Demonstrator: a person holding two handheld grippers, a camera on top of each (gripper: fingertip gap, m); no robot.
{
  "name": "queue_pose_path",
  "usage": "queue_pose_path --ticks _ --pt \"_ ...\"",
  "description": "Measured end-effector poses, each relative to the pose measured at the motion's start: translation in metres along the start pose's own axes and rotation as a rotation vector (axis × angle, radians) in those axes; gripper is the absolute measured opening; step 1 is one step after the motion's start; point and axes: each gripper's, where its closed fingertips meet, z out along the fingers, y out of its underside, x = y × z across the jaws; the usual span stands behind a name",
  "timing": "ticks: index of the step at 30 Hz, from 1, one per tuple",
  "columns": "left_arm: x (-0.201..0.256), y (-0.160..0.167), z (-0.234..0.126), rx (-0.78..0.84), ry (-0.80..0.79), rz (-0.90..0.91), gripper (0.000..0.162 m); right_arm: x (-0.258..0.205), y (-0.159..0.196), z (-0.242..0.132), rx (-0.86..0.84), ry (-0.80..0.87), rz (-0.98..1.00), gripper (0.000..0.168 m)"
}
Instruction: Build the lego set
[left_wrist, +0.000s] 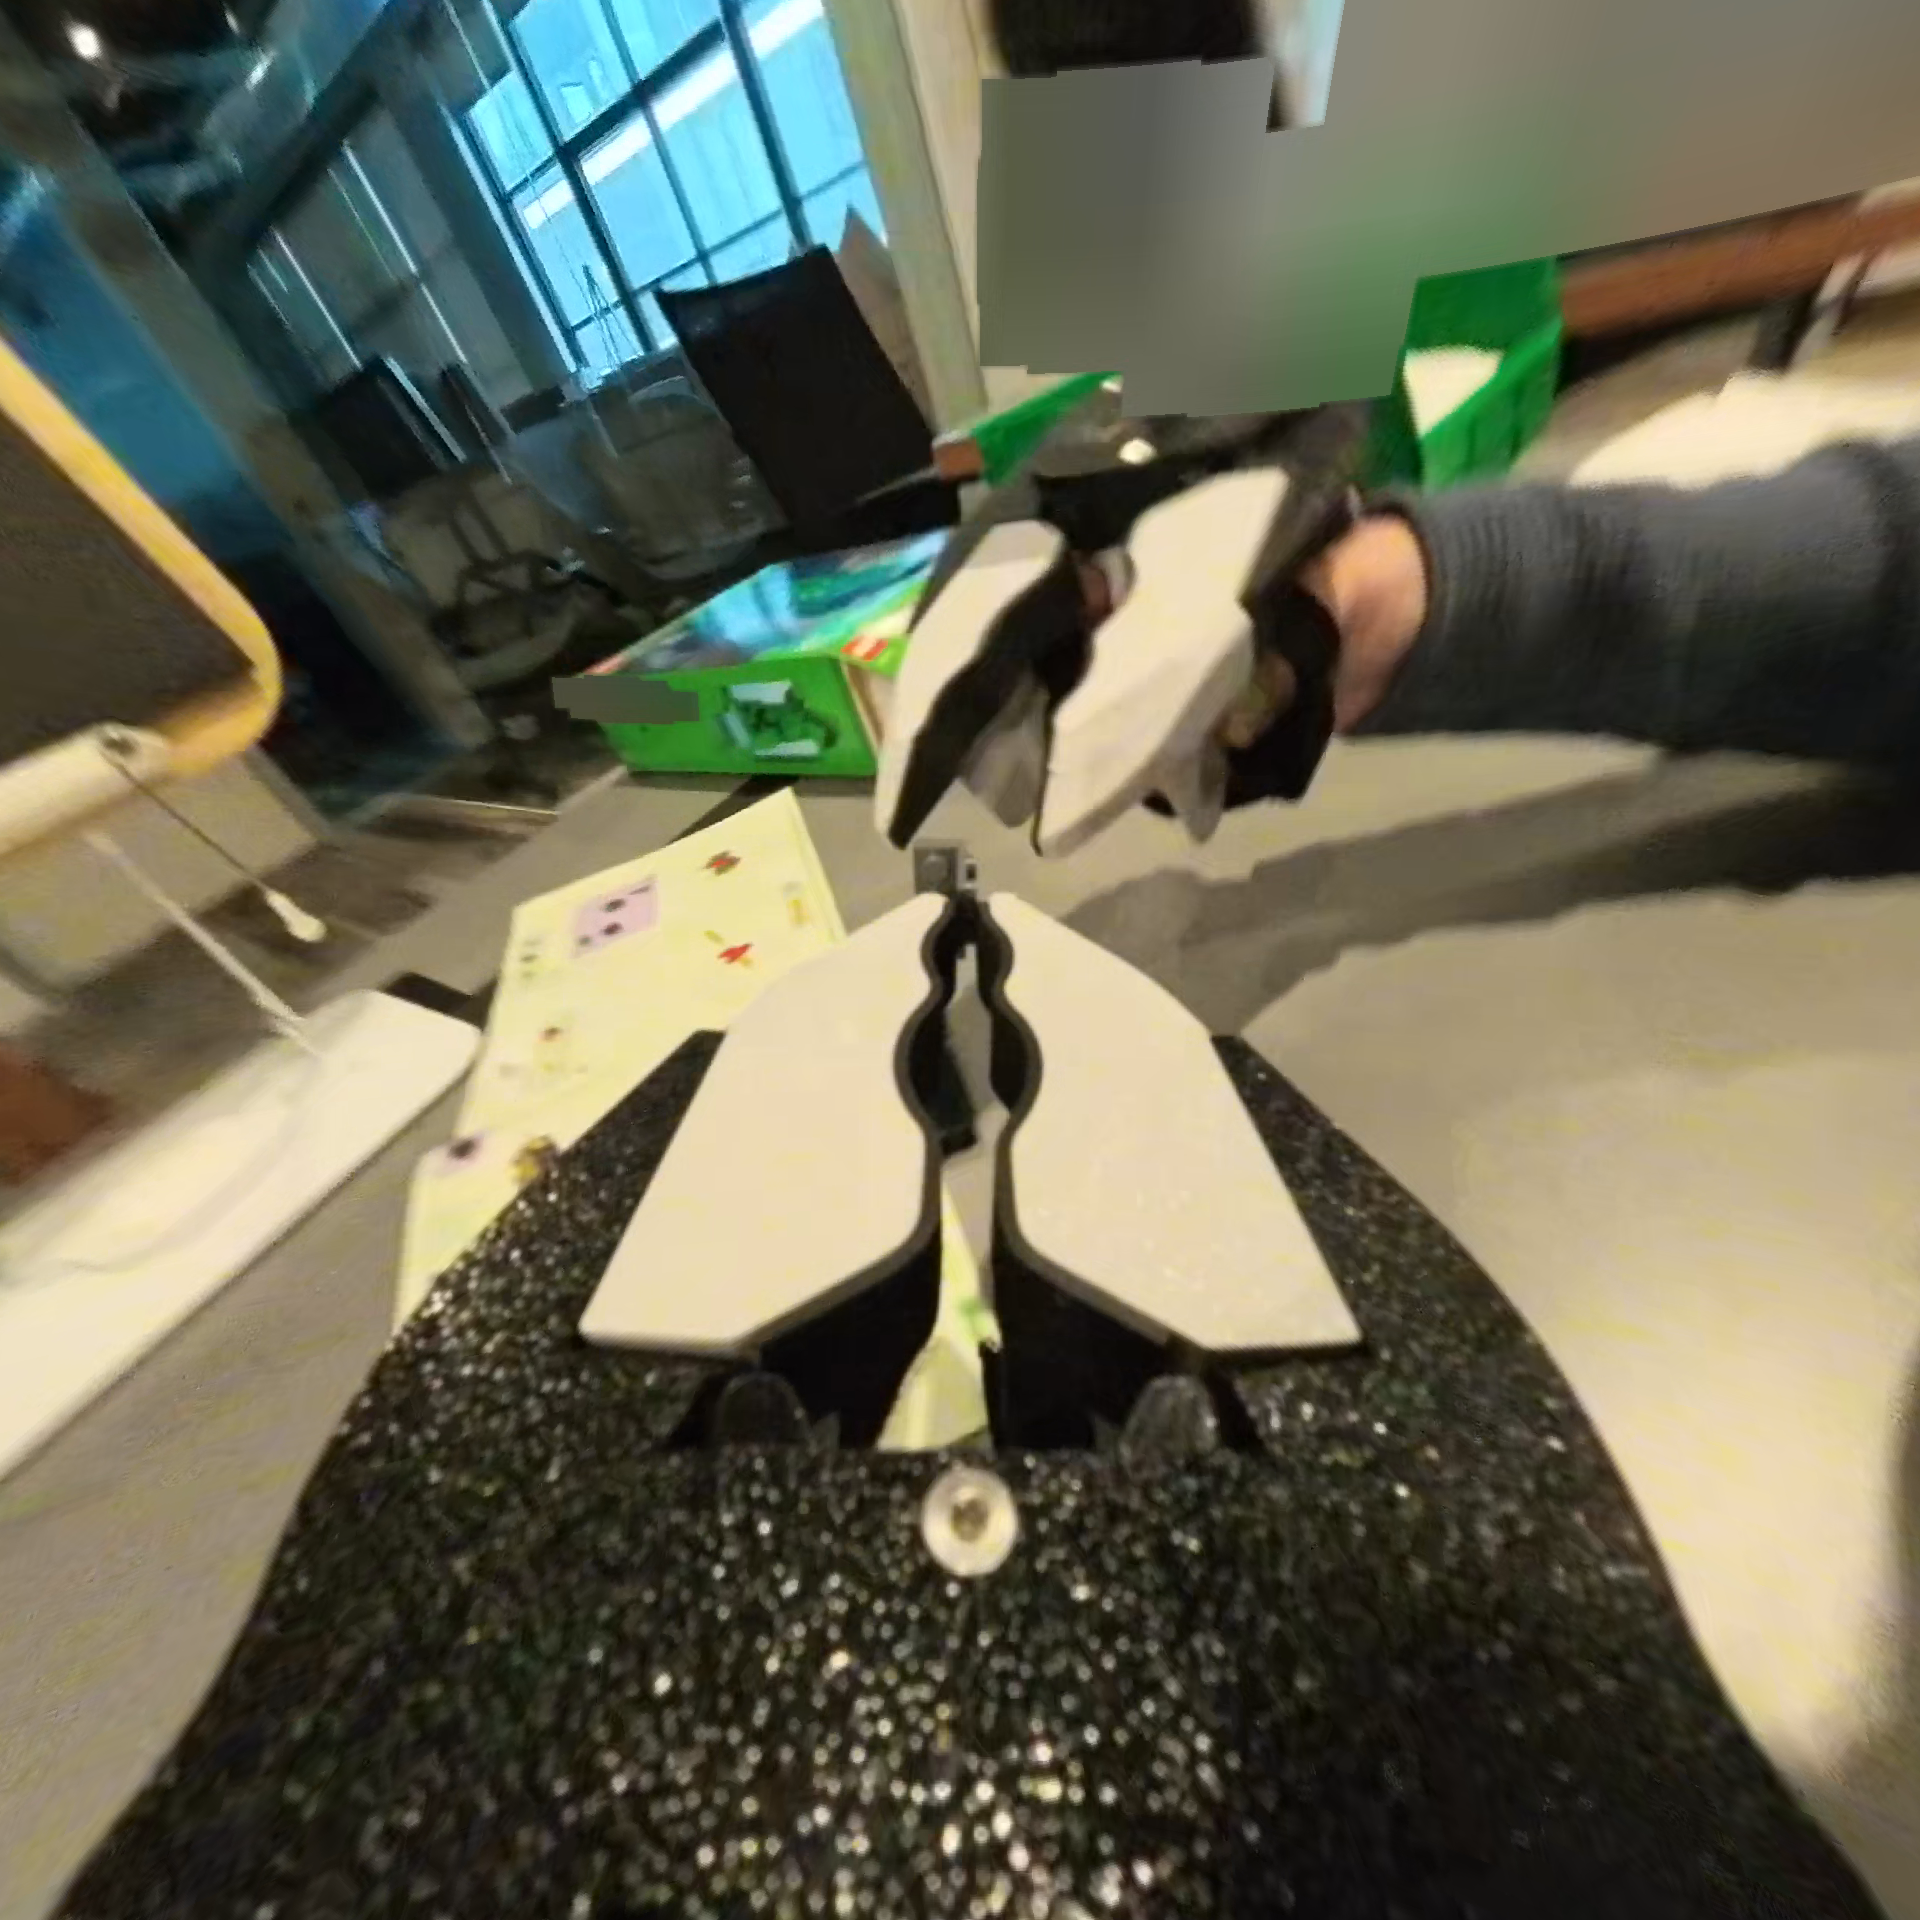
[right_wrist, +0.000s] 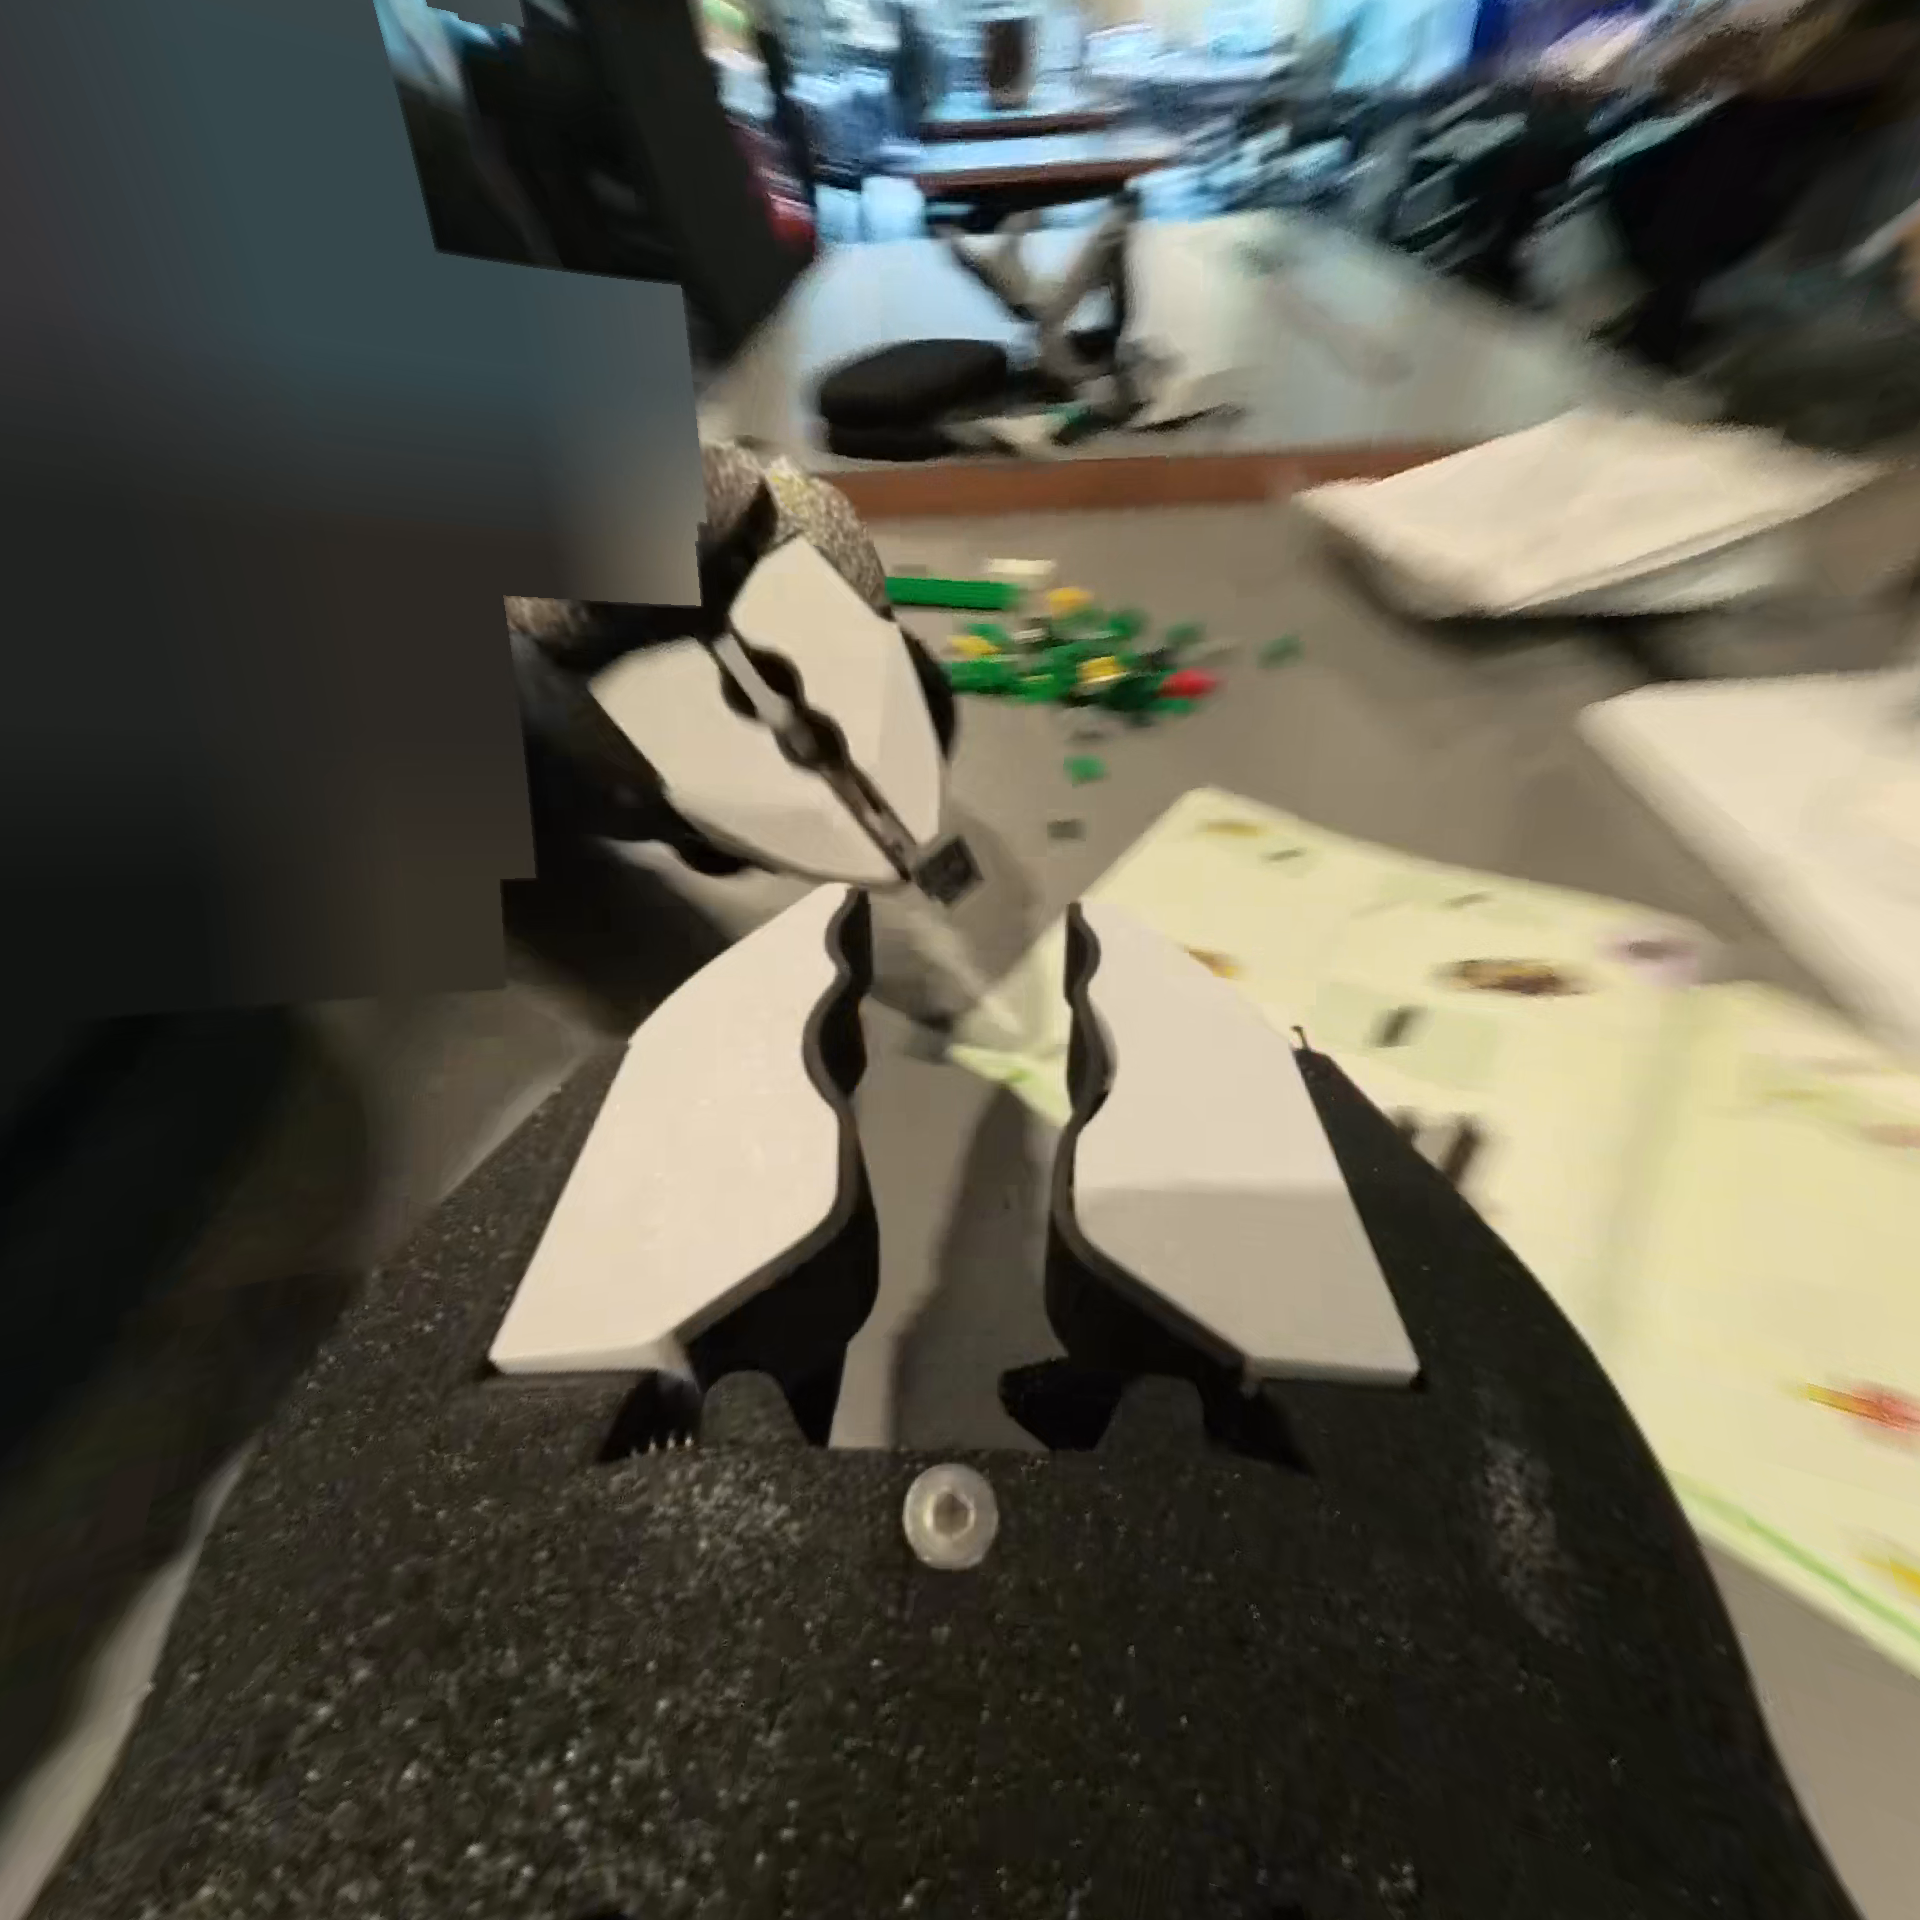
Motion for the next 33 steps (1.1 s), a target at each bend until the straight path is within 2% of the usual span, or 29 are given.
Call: queue_pose_path --ticks 3,6,9,15,18,27,32,33 --pt "-0.008 -0.009 -0.004 0.079 0.028 -0.183 0.002 -0.005 -0.012 0.001 0.025 0.123 -0.159 0.029" --pt "-0.008 -0.016 -0.006 0.134 0.058 -0.236 0.002 -0.005 -0.017 0.002 0.02 0.189 -0.214 0.024" --pt "-0.005 -0.02 -0.007 0.155 0.076 -0.251 0.002 -0.01 -0.022 0.003 0.049 0.187 -0.244 0.017" --pt "0.0 -0.026 -0.008 0.193 0.126 -0.27 0.002 -0.017 -0.021 0.007 0.057 0.14 -0.23 0.017" --pt "0.003 -0.028 -0.01 0.209 0.161 -0.272 0.002 -0.018 -0.024 0.005 0.095 0.109 -0.197 0.011" --pt "0.019 -0.033 -0.011 0.244 0.278 -0.28 0.003 -0.032 -0.021 -0.001 0.089 -0.004 -0.19 0.012" --pt "0.024 -0.033 -0.01 0.239 0.288 -0.247 0.003 -0.035 -0.019 -0.004 0.076 -0.017 -0.214 0.011" --pt "0.025 -0.033 -0.01 0.234 0.292 -0.239 0.007 -0.035 -0.018 -0.004 0.073 -0.017 -0.212 0.011"
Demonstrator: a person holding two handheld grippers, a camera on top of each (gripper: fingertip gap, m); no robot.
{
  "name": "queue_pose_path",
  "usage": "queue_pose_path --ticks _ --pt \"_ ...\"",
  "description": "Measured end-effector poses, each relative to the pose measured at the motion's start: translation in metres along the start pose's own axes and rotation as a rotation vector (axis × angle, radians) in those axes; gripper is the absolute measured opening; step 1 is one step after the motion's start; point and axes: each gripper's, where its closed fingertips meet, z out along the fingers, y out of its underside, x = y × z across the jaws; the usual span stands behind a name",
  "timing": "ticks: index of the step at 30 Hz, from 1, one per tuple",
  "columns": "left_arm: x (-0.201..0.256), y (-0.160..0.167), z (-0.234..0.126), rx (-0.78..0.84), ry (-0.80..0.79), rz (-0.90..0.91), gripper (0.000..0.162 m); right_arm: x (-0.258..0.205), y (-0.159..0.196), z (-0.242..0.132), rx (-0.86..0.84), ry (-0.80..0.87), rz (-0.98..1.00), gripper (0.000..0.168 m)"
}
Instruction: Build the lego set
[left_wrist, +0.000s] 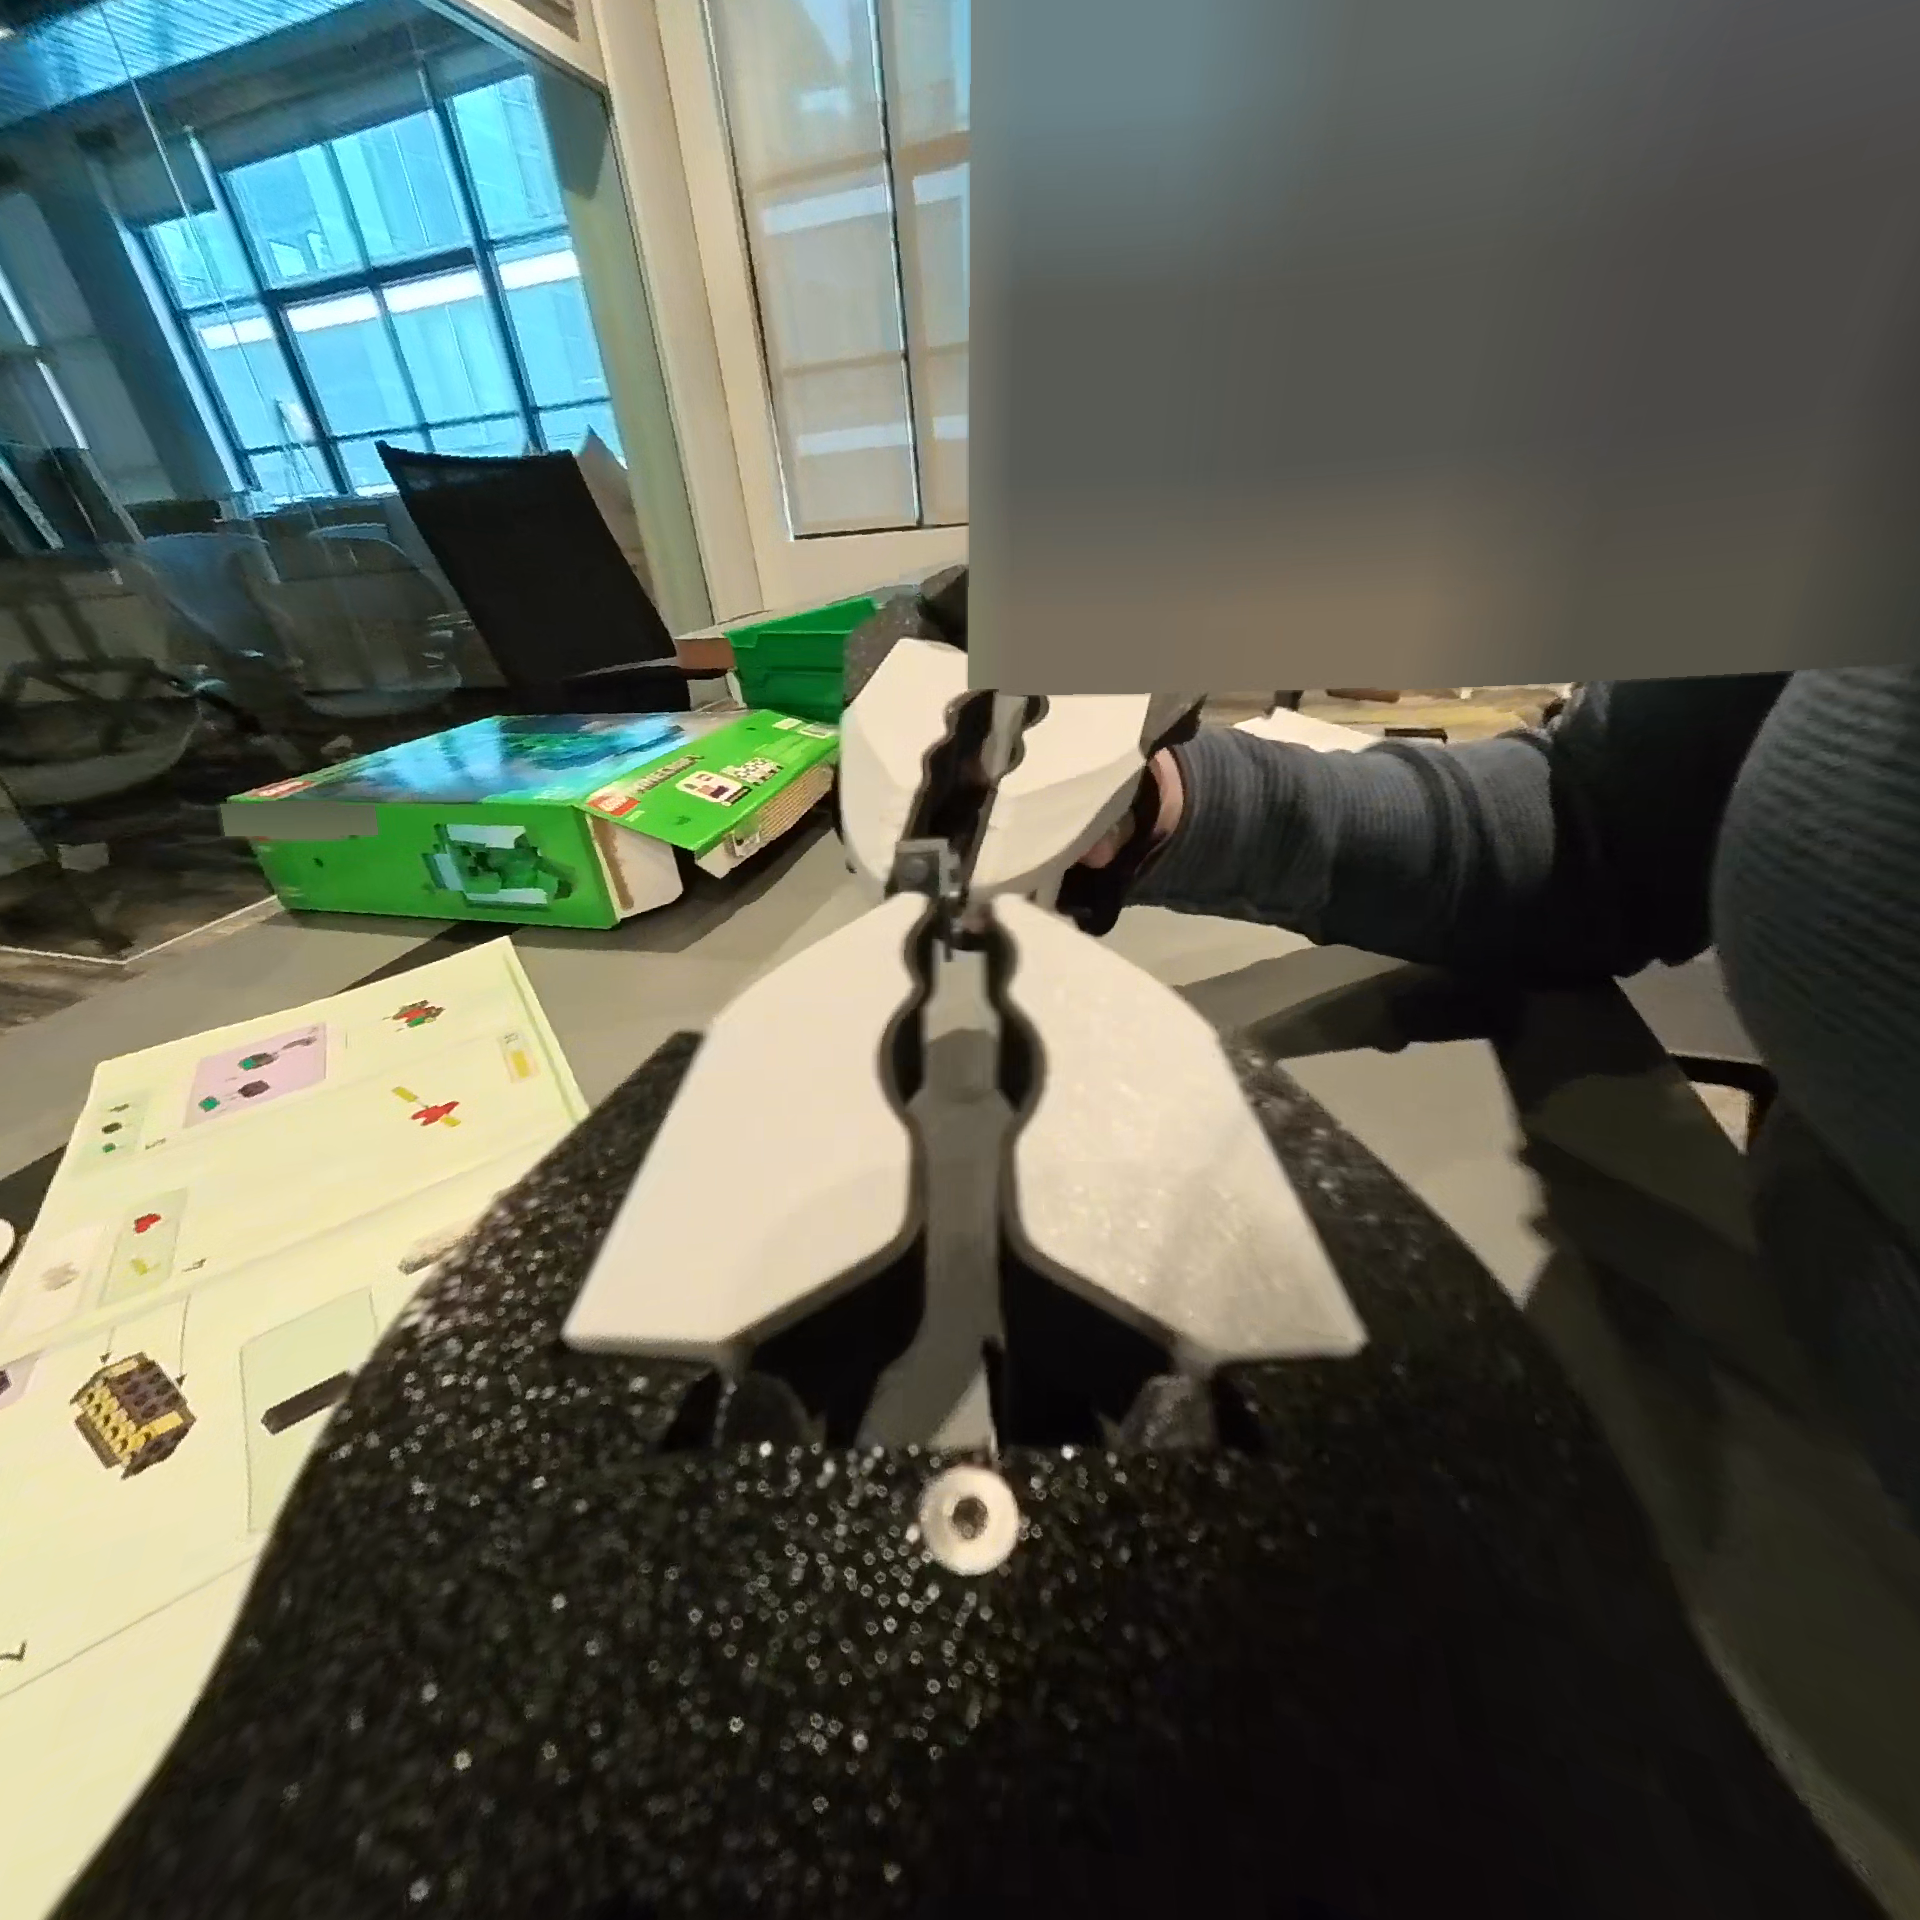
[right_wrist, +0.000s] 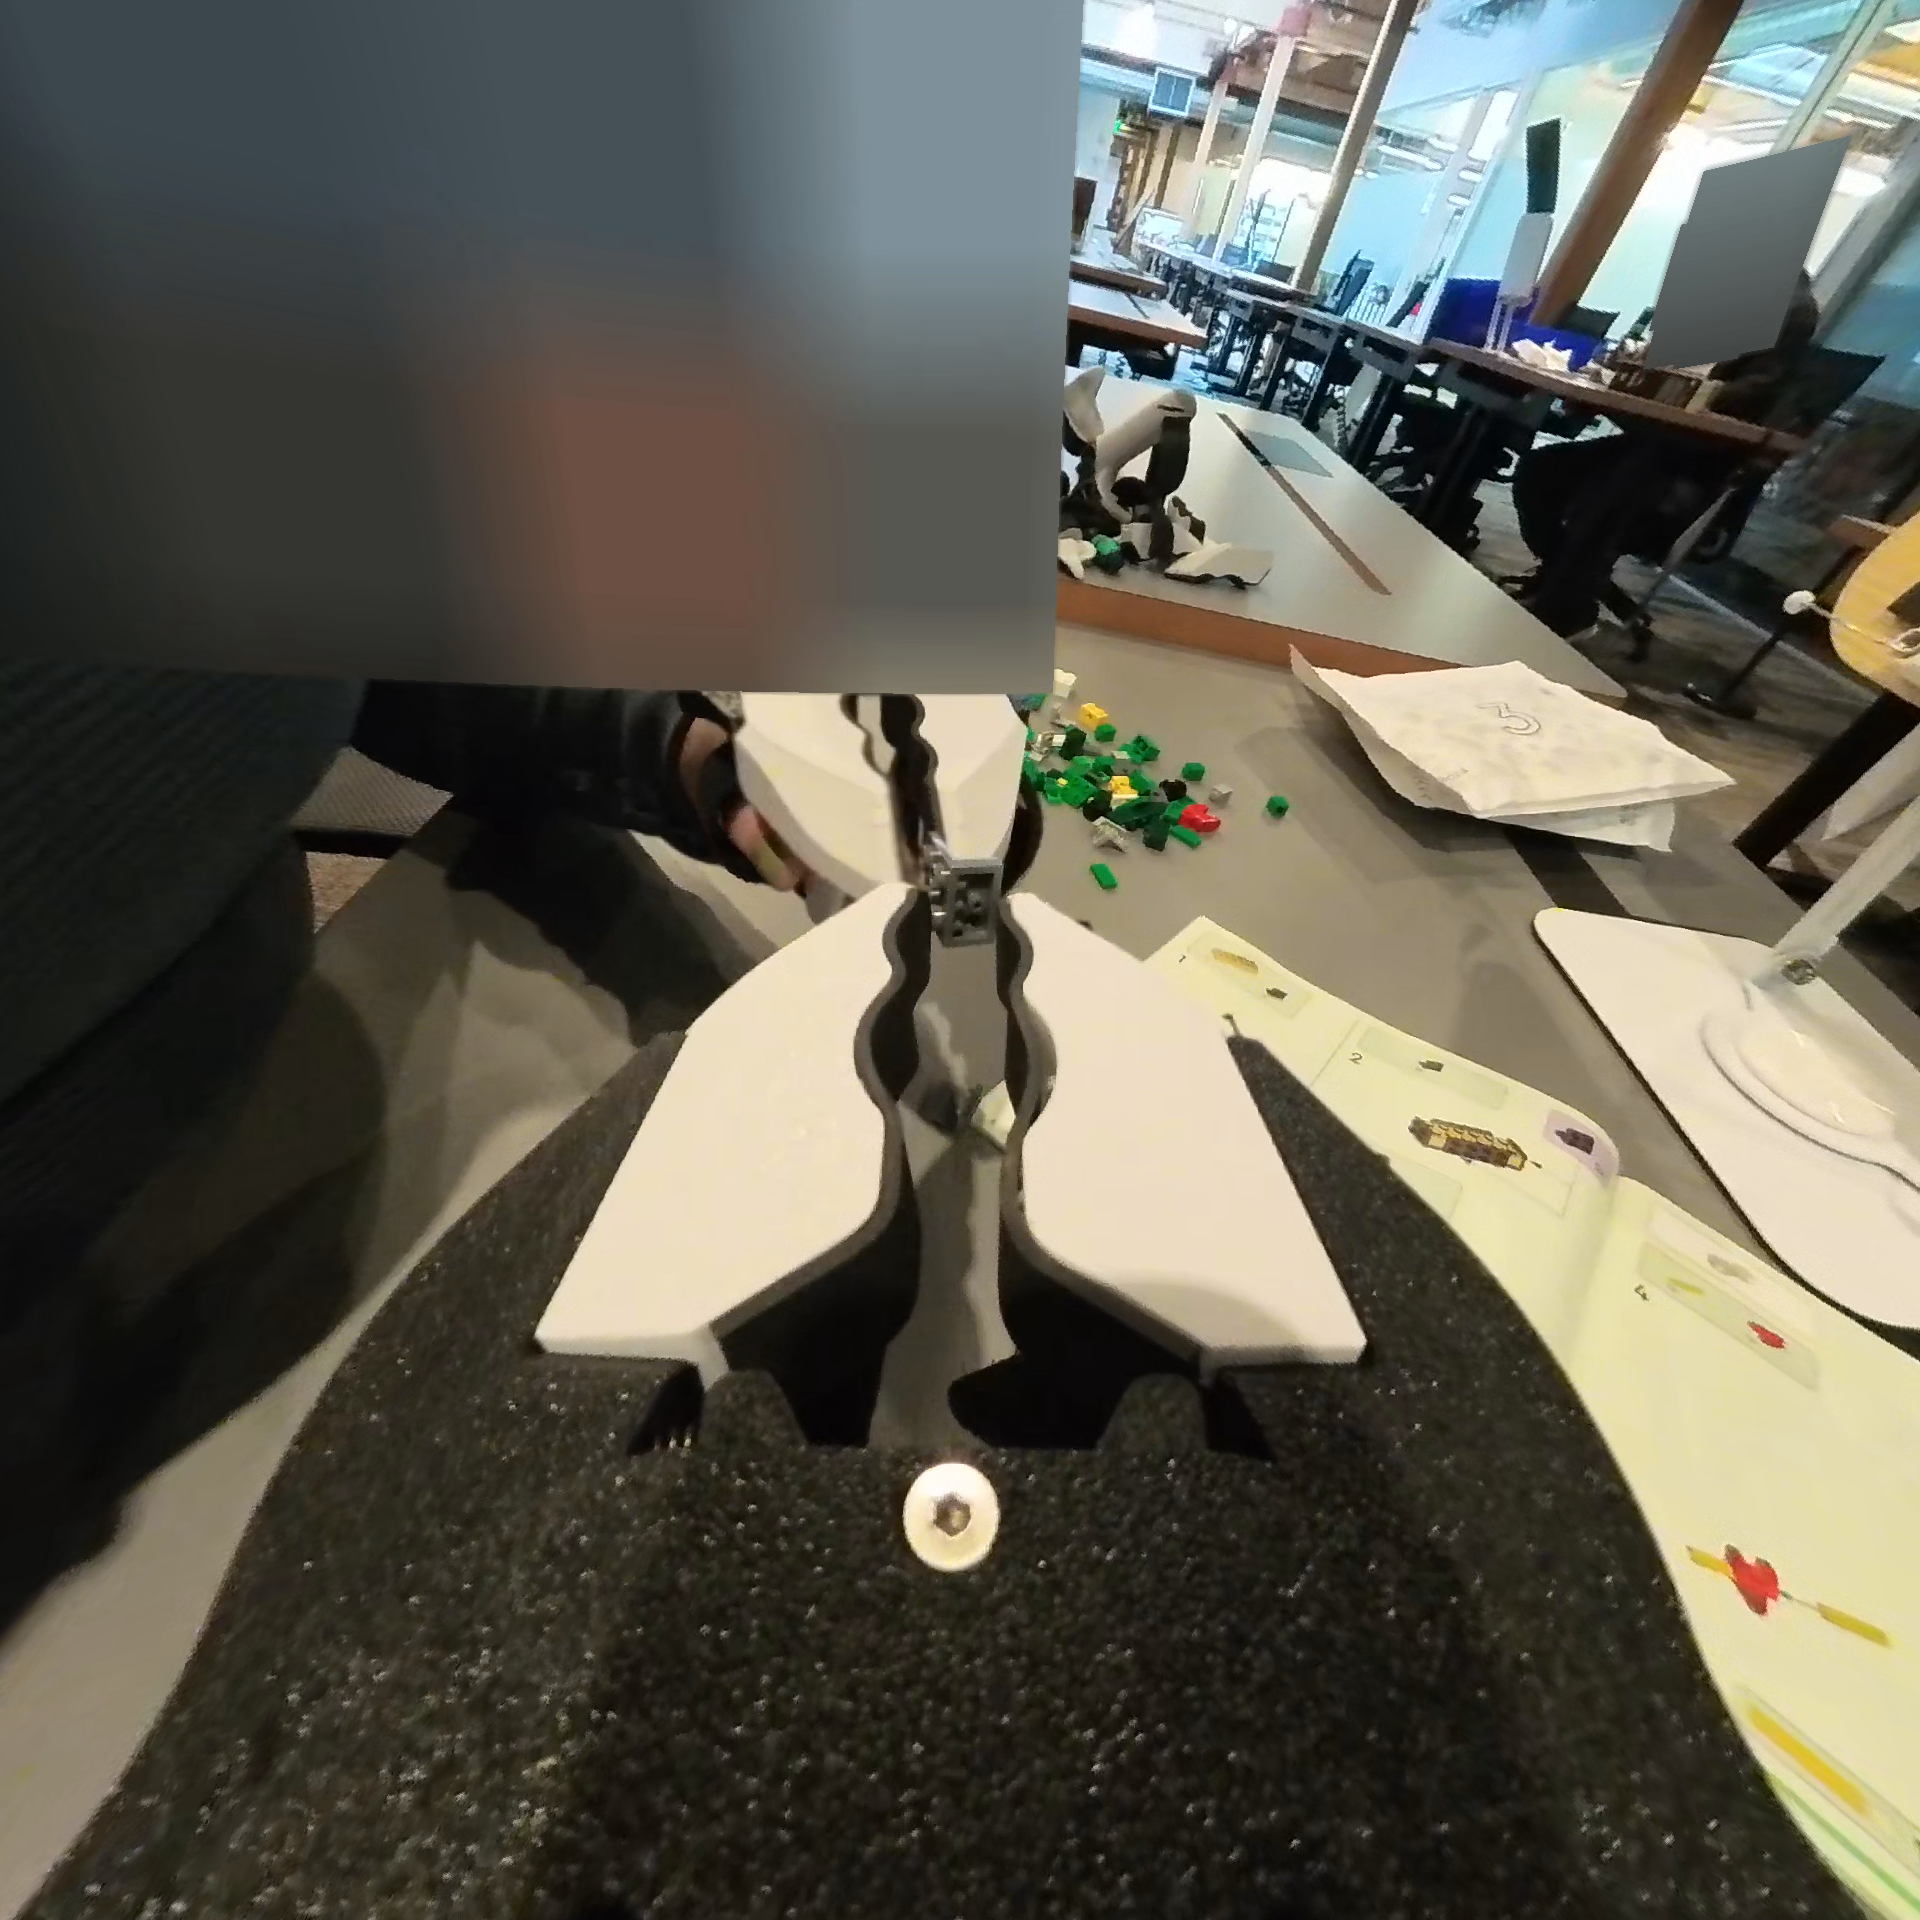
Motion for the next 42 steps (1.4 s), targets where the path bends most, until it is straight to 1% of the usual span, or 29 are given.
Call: queue_pose_path --ticks 3,6,9,13,16,20,22,26,30,35,42 --pt "0.0 0.006 -0.001 -0.057 -0.009 0.017 0.029 0.001 0.003 -0.001 -0.014 -0.002 0.008 0.011" --pt "-0.002 0.023 -0.013 -0.187 -0.029 0.031 0.039 0.0 0.009 -0.004 -0.042 -0.012 0.023 0.011" --pt "-0.005 0.054 -0.035 -0.369 -0.056 0.029 0.04 -0.004 0.02 -0.005 -0.097 -0.035 0.048 0.011" --pt "0.0 0.099 -0.063 -0.606 -0.03 -0.002 0.042 -0.013 0.036 0.002 -0.174 -0.101 0.111 0.011" --pt "0.004 0.119 -0.071 -0.707 -0.012 -0.001 0.041 -0.021 0.048 0.01 -0.24 -0.163 0.135 0.011" --pt "0.004 0.13 -0.069 -0.762 -0.002 0.052 0.035 -0.03 0.061 0.02 -0.318 -0.228 0.167 0.011" --pt "0.004 0.132 -0.065 -0.76 0.011 0.057 0.032 -0.031 0.067 0.025 -0.35 -0.249 0.187 0.011" --pt "0.002 0.133 -0.061 -0.764 -0.002 0.067 0.02 -0.031 0.081 0.033 -0.461 -0.277 0.213 0.011" --pt "-0.001 0.134 -0.06 -0.771 -0.048 0.043 0.02 -0.033 0.094 0.04 -0.58 -0.312 0.221 0.011" --pt "-0.002 0.134 -0.055 -0.775 -0.091 0.037 0.019 -0.031 0.099 0.045 -0.687 -0.341 0.213 0.011" --pt "-0.001 0.134 -0.053 -0.773 -0.089 0.046 0.018 -0.028 0.102 0.045 -0.853 -0.393 0.196 0.011"
